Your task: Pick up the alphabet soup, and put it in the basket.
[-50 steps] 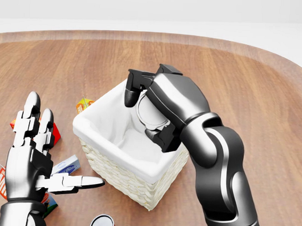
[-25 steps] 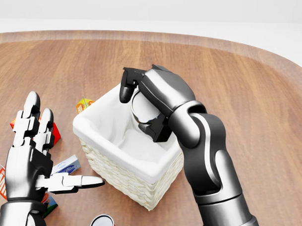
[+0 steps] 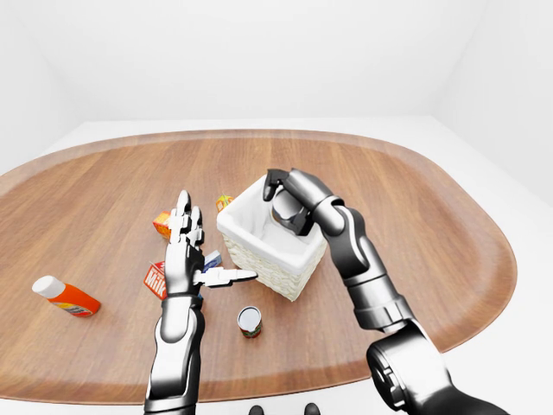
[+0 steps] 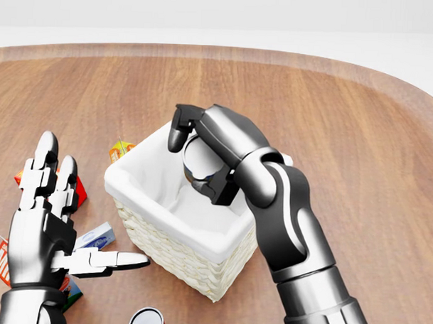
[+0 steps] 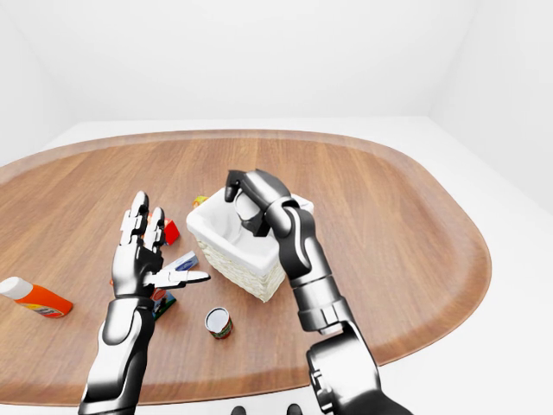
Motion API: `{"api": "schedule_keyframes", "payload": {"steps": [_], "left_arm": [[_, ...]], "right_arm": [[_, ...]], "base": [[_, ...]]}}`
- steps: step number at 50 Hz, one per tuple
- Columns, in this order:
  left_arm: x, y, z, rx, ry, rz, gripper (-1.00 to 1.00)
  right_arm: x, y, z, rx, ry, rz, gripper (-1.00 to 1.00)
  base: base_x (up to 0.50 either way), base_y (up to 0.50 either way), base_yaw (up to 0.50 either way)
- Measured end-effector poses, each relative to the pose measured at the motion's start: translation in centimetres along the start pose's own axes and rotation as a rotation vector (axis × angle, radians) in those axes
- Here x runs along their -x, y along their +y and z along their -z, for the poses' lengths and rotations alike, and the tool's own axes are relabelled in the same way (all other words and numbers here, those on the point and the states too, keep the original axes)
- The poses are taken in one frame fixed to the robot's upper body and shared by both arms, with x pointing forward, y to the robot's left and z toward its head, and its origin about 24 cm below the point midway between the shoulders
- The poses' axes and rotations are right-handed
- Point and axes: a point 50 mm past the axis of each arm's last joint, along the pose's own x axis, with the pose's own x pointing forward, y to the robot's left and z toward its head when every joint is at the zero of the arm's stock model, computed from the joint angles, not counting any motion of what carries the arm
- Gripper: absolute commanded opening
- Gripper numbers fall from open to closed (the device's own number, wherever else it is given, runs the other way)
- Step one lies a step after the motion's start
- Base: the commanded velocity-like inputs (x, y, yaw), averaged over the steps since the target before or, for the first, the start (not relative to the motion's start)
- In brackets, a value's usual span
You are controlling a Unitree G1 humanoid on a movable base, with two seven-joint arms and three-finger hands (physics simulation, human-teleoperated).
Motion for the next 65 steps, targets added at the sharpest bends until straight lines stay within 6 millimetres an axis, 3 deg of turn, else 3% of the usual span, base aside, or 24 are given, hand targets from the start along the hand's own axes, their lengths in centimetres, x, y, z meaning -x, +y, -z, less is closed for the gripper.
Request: {"api": "schedule_keyframes", "payload": {"steps": [46,47,48,49,50,65], "left_arm": [[0.0,0.0,-0.1,0.002,-0.004,0.001,1.0],[0.0,0.0,-0.1,0.002,-0.004,0.001,1.0],[0.0,0.0,-0.1,0.002,-0.004,0.001,1.0],[0.0,0.0,-0.1,0.002,-0.004,0.001,1.0],[0.0,0.0,-0.1,0.002,-0.003,0.001,1.0],[0.0,0.0,0.0,0.003,0.0,0.001,1.0]], "right_arm": [[-0.5,1.2,1.6,-0.027,0.062,-0.03,-1.0],[-0.5,1.2,1.6,-0.027,0.062,-0.03,-0.66],[-0.5,1.2,1.6,-0.026,0.063,-0.03,0.15],[-0.6,1.2,1.7,-0.026,0.064,-0.03,0.75],[-0.6,1.2,1.6,-0.026,0.064,-0.029,1.0],[-0.7,1.0,1.7,-0.027,0.069,-0.012,1.0]], "base": [[0.0,0.0,0.0],[0.0,0.0,0.0],[0.0,0.0,0.0],[0.0,0.0,0.0],[0.0,0.0,0.0],[0.0,0.0,0.0]]}}
